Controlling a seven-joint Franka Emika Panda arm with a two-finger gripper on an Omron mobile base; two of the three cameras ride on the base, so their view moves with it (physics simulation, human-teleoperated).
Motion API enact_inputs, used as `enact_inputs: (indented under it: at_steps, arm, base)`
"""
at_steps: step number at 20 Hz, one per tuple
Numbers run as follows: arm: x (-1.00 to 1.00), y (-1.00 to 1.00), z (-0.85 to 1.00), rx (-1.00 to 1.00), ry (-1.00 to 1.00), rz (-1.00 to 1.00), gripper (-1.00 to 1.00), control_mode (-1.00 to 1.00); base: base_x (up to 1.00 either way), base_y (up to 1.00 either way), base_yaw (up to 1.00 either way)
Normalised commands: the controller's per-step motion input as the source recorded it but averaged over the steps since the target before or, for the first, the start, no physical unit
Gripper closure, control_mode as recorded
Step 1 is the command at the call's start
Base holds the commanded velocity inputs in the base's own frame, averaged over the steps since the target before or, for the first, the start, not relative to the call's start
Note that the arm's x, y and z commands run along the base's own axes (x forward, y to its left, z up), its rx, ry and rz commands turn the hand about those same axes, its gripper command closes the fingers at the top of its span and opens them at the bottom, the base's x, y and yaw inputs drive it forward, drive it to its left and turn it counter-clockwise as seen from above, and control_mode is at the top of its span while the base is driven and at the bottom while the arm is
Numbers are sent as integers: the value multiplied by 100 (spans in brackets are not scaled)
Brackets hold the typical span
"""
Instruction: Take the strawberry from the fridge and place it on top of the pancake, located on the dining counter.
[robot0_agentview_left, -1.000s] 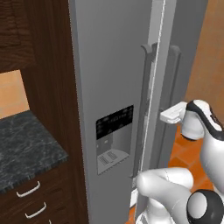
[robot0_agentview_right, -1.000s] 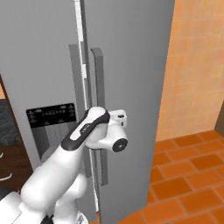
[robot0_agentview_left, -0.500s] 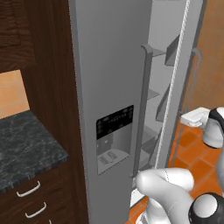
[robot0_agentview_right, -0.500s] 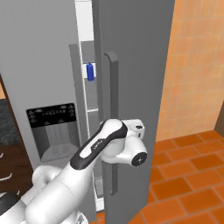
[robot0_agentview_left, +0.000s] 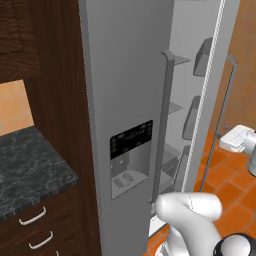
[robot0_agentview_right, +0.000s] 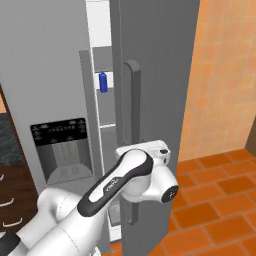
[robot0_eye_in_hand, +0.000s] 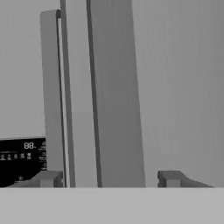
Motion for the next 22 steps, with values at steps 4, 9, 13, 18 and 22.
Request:
enact_inputs:
  at_steps: [4,9,13,18,22]
  arm:
    - [-84,0,76,-10,-9,-2,-100,-100]
    - [-54,23,100,-25,-4,-5,-100,-100]
    - [-36,43,93,-32,0,-4,-100,-100]
    - [2,74,64,-34,29,-3,-100,-100]
    - [45,64,13,-35,44,-14,-100,-100]
  base:
    - [0,0,0]
    - [0,0,0]
    - [0,0,0]
    - [0,0,0]
    - [0,0,0]
